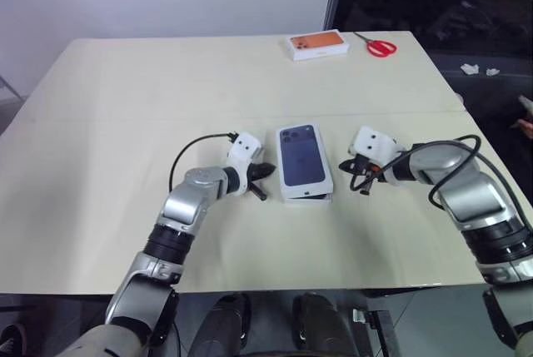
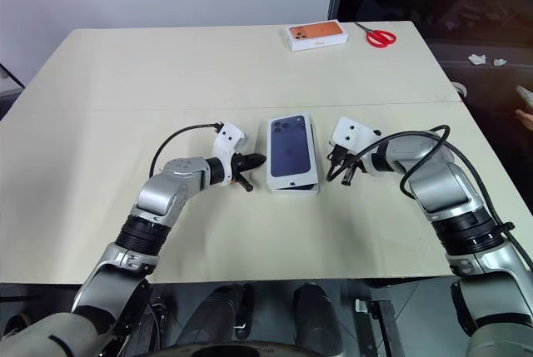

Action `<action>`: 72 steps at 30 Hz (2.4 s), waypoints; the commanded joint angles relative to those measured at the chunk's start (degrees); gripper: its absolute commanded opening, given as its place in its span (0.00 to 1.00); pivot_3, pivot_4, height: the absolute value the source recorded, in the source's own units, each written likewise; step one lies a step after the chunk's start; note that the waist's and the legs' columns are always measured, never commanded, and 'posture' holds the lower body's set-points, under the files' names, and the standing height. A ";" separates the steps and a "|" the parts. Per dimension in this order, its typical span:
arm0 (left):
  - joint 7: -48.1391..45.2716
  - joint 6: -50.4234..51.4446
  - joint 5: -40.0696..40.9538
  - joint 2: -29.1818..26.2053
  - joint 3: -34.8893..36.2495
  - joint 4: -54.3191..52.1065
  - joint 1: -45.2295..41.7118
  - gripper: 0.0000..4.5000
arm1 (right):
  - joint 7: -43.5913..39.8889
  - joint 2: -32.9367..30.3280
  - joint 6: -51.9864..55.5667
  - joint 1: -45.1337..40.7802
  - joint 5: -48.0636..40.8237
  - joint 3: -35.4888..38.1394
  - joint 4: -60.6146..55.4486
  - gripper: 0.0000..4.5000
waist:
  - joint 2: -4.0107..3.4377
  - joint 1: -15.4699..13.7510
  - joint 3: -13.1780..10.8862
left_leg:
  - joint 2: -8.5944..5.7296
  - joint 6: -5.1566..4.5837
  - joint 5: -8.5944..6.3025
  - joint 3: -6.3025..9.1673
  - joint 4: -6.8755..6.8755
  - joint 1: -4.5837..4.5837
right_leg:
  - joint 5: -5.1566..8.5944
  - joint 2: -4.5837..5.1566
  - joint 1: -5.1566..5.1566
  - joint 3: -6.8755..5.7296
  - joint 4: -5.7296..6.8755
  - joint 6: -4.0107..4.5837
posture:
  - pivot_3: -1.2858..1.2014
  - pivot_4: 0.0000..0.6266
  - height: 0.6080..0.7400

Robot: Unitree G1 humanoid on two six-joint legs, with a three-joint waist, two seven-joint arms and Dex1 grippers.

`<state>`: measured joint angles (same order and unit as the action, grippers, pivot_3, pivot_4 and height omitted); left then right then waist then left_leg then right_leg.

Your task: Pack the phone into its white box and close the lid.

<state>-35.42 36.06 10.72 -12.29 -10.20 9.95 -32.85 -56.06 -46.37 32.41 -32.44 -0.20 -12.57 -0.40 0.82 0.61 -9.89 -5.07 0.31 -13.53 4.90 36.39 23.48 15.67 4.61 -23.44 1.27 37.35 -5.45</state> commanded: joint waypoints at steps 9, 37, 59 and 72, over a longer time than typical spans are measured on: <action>3.44 -1.98 1.64 2.56 3.82 -1.50 0.57 0.00 | 2.80 2.47 -1.35 -4.20 -0.07 1.47 1.57 0.00 | 0.00 -0.07 0.00 | 0.00 0.01 0.00 -0.01 0.01 0.00 | 0.00 0.00 0.01 0.00 0.00 0.00 | 0.52 0.24 1.00; 4.44 -3.95 2.59 6.92 2.75 -3.93 1.93 0.00 | -0.40 1.68 2.13 -1.48 -3.00 1.81 -3.78 0.00 | 0.00 -0.11 0.00 | -0.01 0.00 0.00 -0.01 0.01 0.00 | 0.00 0.00 0.01 0.01 0.00 0.00 | 0.52 0.24 1.00; 2.29 -2.45 3.98 6.68 1.18 -8.22 3.63 0.00 | -1.89 1.24 4.11 0.10 -4.89 1.52 -7.65 0.00 | 0.00 -0.17 0.00 | -0.01 0.00 0.00 -0.02 0.03 0.00 | 0.00 0.01 0.02 0.01 -0.01 0.00 | 0.52 0.24 1.00; 0.25 -0.09 3.59 4.22 0.06 -12.19 7.64 0.00 | -3.53 -0.24 3.66 2.61 -4.42 0.02 -9.94 0.00 | 0.00 -0.06 0.00 | 0.00 -0.01 -0.01 -0.01 0.02 0.00 | 0.00 0.00 0.02 0.01 -0.01 0.00 | 0.52 0.24 1.00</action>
<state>-34.17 36.15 13.25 -8.23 -9.10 -0.26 -25.46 -59.02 -46.20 37.28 -29.59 -4.09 -12.69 -7.73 0.82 0.56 -9.88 -5.06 0.30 -13.53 4.89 36.41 23.48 15.68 4.61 -23.42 1.28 37.34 -5.45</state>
